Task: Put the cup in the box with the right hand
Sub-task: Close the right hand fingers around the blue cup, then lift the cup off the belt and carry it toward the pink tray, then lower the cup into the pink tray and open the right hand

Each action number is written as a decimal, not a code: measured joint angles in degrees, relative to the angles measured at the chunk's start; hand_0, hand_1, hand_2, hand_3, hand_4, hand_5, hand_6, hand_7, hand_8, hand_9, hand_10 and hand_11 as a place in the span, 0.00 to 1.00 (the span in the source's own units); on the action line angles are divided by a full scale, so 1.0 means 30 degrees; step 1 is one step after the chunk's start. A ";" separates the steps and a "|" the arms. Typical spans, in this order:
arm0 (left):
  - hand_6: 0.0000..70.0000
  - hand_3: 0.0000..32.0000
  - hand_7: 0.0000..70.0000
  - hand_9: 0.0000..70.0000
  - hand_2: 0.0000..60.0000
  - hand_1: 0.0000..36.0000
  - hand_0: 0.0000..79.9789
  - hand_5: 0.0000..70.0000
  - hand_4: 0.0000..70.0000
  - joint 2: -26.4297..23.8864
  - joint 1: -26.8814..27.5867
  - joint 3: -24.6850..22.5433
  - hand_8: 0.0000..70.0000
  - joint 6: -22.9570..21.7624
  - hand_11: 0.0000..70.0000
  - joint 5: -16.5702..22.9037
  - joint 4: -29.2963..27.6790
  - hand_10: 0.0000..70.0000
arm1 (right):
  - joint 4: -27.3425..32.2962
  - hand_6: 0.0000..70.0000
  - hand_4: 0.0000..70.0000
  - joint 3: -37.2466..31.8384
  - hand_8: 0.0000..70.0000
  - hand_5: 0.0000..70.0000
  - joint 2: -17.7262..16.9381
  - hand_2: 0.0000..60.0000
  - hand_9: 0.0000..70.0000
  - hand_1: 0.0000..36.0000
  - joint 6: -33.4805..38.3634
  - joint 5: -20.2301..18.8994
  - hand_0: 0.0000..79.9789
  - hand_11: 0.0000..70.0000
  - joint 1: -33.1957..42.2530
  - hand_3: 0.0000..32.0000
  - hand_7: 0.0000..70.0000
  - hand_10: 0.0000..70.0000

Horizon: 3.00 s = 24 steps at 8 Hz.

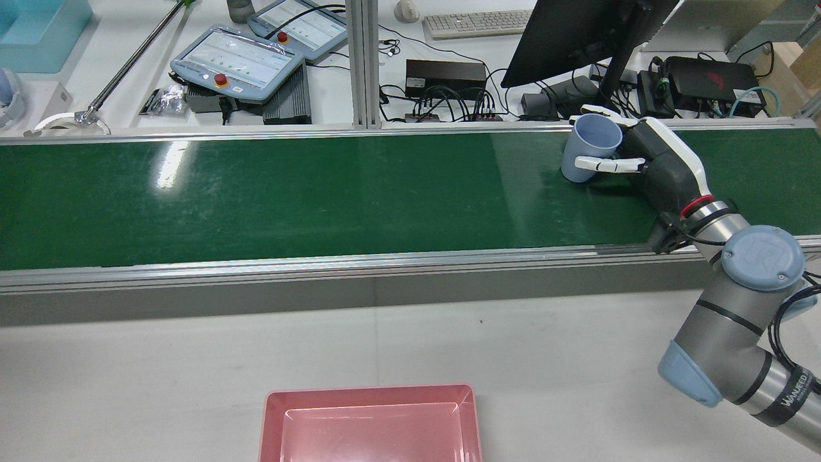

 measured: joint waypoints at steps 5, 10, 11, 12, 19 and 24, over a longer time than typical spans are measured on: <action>0.00 0.00 0.00 0.00 0.00 0.00 0.00 0.00 0.00 0.0004 0.0000 0.0000 0.00 0.0000 0.00 0.0000 0.0002 0.00 | -0.0415 0.55 1.00 0.0678 0.99 0.24 -0.0408 1.00 1.00 0.99 0.0010 0.0660 0.72 1.00 0.0643 0.00 1.00 0.76; 0.00 0.00 0.00 0.00 0.00 0.00 0.00 0.00 0.00 0.0022 -0.0001 -0.0018 0.00 0.0000 0.00 -0.0001 0.0001 0.00 | -0.3042 0.52 1.00 0.8211 0.96 0.23 -0.0798 1.00 1.00 0.85 -0.2942 0.1192 0.71 1.00 -0.1058 0.00 1.00 0.75; 0.00 0.00 0.00 0.00 0.00 0.00 0.00 0.00 0.00 0.0025 0.0000 -0.0021 0.00 0.0000 0.00 0.0000 -0.0005 0.00 | -0.3427 0.52 1.00 1.0059 0.96 0.23 -0.0787 1.00 1.00 0.86 -0.3994 0.2186 0.70 1.00 -0.2645 0.00 1.00 0.74; 0.00 0.00 0.00 0.00 0.00 0.00 0.00 0.00 0.00 0.0027 0.0001 -0.0026 0.00 -0.0001 0.00 0.0000 -0.0007 0.00 | -0.3665 0.51 1.00 1.1502 0.94 0.23 -0.0724 1.00 1.00 0.83 -0.5178 0.3489 0.70 1.00 -0.4816 0.00 1.00 0.73; 0.00 0.00 0.00 0.00 0.00 0.00 0.00 0.00 0.00 0.0000 0.0000 -0.0028 0.00 0.0000 0.00 0.0000 0.0021 0.00 | 0.0481 0.04 0.25 0.9475 0.08 0.08 0.0480 0.00 0.14 0.32 -1.0982 0.8405 0.71 0.03 -1.6057 0.00 0.09 0.00; 0.00 0.00 0.00 0.00 0.00 0.00 0.00 0.00 0.00 0.0000 0.0000 -0.0010 0.00 0.0000 0.00 0.0000 0.0012 0.00 | 0.4511 0.05 0.28 0.6882 0.10 0.05 0.0443 0.03 0.19 0.18 -1.1063 0.8551 0.61 0.00 -1.6914 0.00 0.17 0.00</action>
